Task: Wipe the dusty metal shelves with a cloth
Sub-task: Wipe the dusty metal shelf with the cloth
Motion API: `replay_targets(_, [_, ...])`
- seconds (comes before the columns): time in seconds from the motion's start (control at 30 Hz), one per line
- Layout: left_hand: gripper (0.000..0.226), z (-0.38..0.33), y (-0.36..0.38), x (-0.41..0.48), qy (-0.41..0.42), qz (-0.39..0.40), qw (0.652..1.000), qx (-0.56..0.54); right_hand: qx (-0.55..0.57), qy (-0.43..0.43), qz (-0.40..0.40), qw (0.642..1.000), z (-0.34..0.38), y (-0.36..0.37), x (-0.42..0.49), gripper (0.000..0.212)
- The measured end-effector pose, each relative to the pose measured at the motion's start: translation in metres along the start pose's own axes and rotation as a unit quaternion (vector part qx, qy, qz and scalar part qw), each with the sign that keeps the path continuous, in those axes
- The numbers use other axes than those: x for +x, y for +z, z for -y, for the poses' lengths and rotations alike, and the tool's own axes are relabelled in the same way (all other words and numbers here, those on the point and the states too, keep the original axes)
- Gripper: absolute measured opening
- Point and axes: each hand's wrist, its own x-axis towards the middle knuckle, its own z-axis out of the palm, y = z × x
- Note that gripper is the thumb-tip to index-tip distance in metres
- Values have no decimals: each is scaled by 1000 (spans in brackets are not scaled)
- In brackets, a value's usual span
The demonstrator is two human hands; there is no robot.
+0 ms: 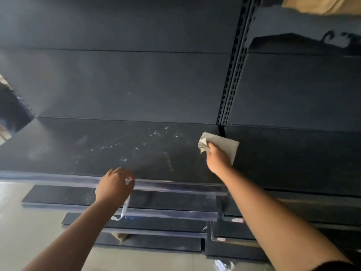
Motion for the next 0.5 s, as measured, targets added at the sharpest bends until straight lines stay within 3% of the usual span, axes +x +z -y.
replay_targets(0.07, [10, 0, 2, 1, 4, -9, 1000, -8, -2, -63, 34, 997, 42, 32, -15, 47])
replay_targets(0.13, [11, -1, 4, 0, 7, -14, 1000, -19, 81, -95, 74, 989, 90, 54, -25, 48])
replay_targets(0.23, [10, 2, 6, -3, -8, -21, 999, -38, 324, -5, 143, 935, 148, 68, -33, 39])
replay_targets(0.33, [12, 5, 6, -5, -1, -9, 999, -48, 553, 115, 88, 821, 165, 53, -23, 31])
replay_targets(0.4, [15, 7, 4, -5, 13, -1, 999, -53, 627, 121, 42, 768, 152, 30, -11, 23])
replay_targets(0.5, [19, 15, 4, -7, 47, 4, 998, -45, 606, 89, -86, 786, 115, -10, 4, 26])
